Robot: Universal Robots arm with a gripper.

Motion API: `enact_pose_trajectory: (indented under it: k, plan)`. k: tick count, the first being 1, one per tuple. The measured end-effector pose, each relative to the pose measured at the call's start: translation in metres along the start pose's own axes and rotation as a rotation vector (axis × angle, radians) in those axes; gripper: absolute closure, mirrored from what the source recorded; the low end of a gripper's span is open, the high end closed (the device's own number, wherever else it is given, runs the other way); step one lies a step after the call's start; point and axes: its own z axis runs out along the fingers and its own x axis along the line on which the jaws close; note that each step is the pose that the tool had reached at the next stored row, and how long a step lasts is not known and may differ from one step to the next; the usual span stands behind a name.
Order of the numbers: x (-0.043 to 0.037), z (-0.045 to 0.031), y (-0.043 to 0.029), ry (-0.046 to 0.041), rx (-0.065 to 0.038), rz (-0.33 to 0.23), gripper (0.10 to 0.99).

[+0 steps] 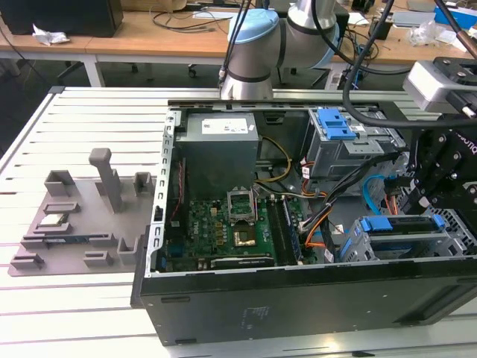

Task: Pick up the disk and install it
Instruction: 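Insert the first disk wire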

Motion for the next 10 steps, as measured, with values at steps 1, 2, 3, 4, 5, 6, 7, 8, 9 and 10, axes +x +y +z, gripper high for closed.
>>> enact_pose_trajectory:
  k: [1, 2, 3, 4, 5, 6, 7, 8, 9, 10]
  plan:
    - [0.0000, 0.0000, 0.0000, 0.0002, 0.000, 0.000, 0.980]
    - [0.0000, 0.0000, 0.0000, 0.0003, 0.000, 0.000, 0.980]
    - [0.0000, 0.0000, 0.0000, 0.0006, 0.000, 0.000, 0.980]
    - [0.0000, 0.0000, 0.0000, 0.0008, 0.000, 0.000, 0.980]
    - [0.0000, 0.0000, 0.0000, 0.0012, 0.000, 0.000, 0.980]
    - [0.0000, 0.0000, 0.0000, 0.0012, 0.000, 0.000, 0.973]
    - [0.0000, 0.0000, 0.0000, 0.0014, 0.000, 0.000, 0.918]
    - [0.0000, 0.0000, 0.0000, 0.0014, 0.000, 0.000, 0.918]
    - [0.0000, 0.0000, 0.0000, 0.0015, 0.000, 0.000, 0.851]
    - [0.0000, 0.0000, 0.0000, 0.0017, 0.000, 0.000, 0.784]
